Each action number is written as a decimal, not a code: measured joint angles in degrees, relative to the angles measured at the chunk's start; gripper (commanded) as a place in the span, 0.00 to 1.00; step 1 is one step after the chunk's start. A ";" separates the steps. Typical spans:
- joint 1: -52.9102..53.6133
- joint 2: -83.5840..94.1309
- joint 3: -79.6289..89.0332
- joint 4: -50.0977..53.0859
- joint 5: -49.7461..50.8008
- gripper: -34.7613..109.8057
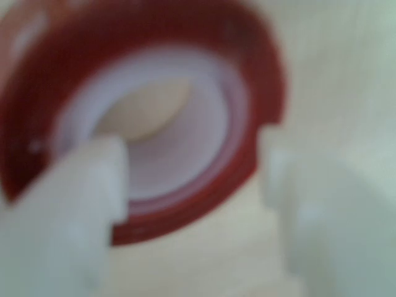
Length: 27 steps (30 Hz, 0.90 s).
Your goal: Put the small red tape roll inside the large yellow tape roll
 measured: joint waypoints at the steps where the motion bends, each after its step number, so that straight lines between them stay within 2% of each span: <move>1: -0.18 0.18 0.00 -0.44 -0.53 0.32; 9: 3.78 2.11 1.41 -2.29 -1.85 0.32; 16: 5.45 10.37 1.67 6.68 -6.50 0.31; 27: 6.24 19.25 22.59 8.79 -21.45 0.33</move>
